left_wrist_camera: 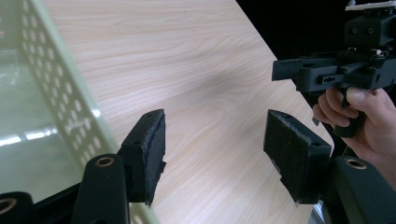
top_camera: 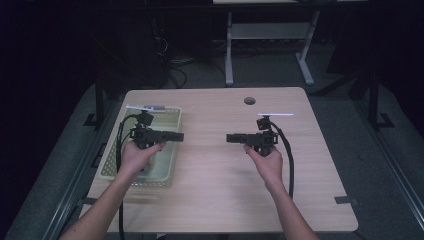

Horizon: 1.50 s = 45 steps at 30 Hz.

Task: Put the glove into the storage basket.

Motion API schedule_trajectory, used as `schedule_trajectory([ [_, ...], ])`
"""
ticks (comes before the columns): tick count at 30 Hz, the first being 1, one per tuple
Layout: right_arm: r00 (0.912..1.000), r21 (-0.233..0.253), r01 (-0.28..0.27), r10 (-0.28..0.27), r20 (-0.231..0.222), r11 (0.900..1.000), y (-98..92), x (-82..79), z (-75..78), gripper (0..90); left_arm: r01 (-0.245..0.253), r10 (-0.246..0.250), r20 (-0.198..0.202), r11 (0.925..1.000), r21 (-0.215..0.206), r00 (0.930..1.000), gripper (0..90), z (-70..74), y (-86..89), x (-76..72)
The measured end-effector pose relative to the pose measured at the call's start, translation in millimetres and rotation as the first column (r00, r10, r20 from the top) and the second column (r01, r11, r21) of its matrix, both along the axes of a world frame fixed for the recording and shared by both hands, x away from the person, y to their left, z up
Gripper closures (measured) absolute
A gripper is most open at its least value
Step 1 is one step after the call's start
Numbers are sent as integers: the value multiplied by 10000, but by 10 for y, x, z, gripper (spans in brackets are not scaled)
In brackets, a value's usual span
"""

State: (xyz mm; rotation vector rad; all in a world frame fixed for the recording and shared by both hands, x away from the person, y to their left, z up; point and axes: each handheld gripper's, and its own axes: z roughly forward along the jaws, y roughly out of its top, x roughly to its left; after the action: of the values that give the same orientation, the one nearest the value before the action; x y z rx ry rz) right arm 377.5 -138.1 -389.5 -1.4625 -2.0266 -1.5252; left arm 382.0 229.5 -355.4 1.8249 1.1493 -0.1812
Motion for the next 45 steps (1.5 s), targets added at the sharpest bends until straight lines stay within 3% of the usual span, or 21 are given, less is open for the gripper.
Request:
schedule_trajectory([
  [12, 9996, 226, 278, -279, 43, 9994, -262, -76, 8, 468, 364, -362, 188, 9993, -127, 9992, 365, -4, -215, -43],
  [25, 9978, 98, 657, -656, -37, 9978, -552, -140, -42, 463, 917, -910, 177, 9951, -382, 9957, 359, -59, -496, -98],
  [32, 9950, 151, 992, -993, 43, 9950, -726, -179, -68, 464, 1237, -1232, 143, 9915, -411, 9923, 357, -90, -631, -137],
  [45, 9854, 244, 1694, -1689, -238, 9852, -1084, -288, -222, 448, 1600, -1597, 115, 9861, -446, 9871, 329, -190, -829, -213],
])
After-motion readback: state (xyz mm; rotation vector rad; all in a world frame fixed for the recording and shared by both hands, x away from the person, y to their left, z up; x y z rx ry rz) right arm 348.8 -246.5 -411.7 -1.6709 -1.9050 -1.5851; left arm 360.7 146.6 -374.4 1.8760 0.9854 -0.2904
